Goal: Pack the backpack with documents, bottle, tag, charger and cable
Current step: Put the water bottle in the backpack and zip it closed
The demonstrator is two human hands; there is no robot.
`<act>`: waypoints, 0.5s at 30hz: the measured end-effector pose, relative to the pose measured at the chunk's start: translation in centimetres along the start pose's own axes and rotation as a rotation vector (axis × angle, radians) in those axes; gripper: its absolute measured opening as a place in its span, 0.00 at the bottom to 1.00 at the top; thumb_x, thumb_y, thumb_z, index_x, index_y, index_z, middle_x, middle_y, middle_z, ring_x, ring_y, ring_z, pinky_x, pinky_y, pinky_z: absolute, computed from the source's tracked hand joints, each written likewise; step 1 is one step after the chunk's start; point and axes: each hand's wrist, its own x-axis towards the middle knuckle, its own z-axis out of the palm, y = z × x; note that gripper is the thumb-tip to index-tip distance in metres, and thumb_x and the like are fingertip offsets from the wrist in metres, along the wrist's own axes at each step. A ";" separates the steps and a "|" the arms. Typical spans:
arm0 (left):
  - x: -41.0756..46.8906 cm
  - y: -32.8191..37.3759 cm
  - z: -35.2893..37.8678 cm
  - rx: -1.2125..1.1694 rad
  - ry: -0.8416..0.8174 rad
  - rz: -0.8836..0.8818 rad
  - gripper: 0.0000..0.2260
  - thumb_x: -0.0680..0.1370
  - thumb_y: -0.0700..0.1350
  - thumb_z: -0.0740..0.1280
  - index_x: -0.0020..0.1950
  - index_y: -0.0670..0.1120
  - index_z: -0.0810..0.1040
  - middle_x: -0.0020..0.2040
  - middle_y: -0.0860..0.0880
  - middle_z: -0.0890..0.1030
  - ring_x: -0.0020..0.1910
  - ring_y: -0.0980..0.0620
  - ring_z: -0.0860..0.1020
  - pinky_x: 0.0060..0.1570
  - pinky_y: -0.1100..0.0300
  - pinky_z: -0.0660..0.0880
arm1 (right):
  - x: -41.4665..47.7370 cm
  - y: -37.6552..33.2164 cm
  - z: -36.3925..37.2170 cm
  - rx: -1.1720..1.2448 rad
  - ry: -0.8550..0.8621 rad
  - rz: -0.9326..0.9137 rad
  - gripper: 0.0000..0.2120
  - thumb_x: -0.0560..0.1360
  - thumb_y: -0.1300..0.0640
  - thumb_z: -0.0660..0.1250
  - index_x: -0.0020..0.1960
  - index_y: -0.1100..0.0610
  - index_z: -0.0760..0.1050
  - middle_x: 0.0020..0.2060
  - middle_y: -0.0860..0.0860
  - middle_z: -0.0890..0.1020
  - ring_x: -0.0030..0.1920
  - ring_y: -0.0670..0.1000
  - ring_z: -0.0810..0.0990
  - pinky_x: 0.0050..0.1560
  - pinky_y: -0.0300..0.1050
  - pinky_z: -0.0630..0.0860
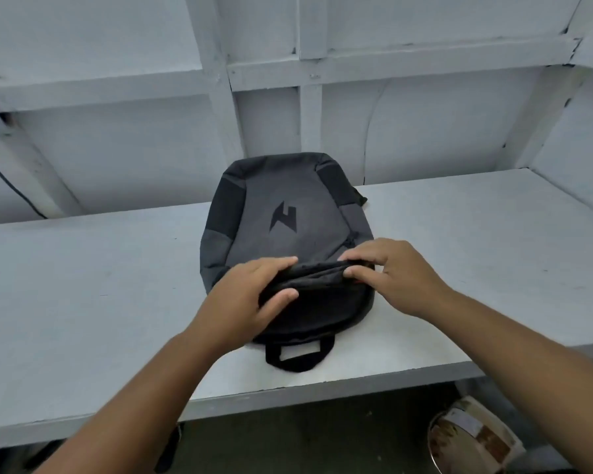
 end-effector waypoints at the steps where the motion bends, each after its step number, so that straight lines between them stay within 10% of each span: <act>1: -1.0 -0.5 1.2 -0.004 -0.037 -0.027 0.23 0.80 0.62 0.62 0.74 0.56 0.73 0.67 0.57 0.80 0.64 0.58 0.76 0.63 0.64 0.71 | -0.9 0.5 1.0 -0.048 -0.028 -0.014 0.07 0.76 0.53 0.72 0.55 0.47 0.84 0.48 0.40 0.85 0.49 0.45 0.79 0.52 0.51 0.77; 6: -4.9 -1.4 6.3 0.042 -0.136 -0.026 0.24 0.79 0.63 0.62 0.74 0.58 0.73 0.72 0.58 0.77 0.74 0.59 0.70 0.75 0.52 0.66 | -4.9 2.6 4.9 -0.163 -0.056 0.016 0.14 0.76 0.55 0.74 0.61 0.49 0.82 0.59 0.44 0.84 0.65 0.47 0.75 0.64 0.48 0.75; 15: -4.3 -1.5 5.9 -0.097 -0.087 -0.098 0.22 0.80 0.63 0.61 0.72 0.59 0.75 0.71 0.60 0.77 0.69 0.73 0.62 0.71 0.72 0.53 | -5.0 2.2 5.1 -0.180 -0.069 0.045 0.17 0.76 0.55 0.74 0.64 0.48 0.79 0.62 0.43 0.81 0.70 0.43 0.72 0.68 0.43 0.72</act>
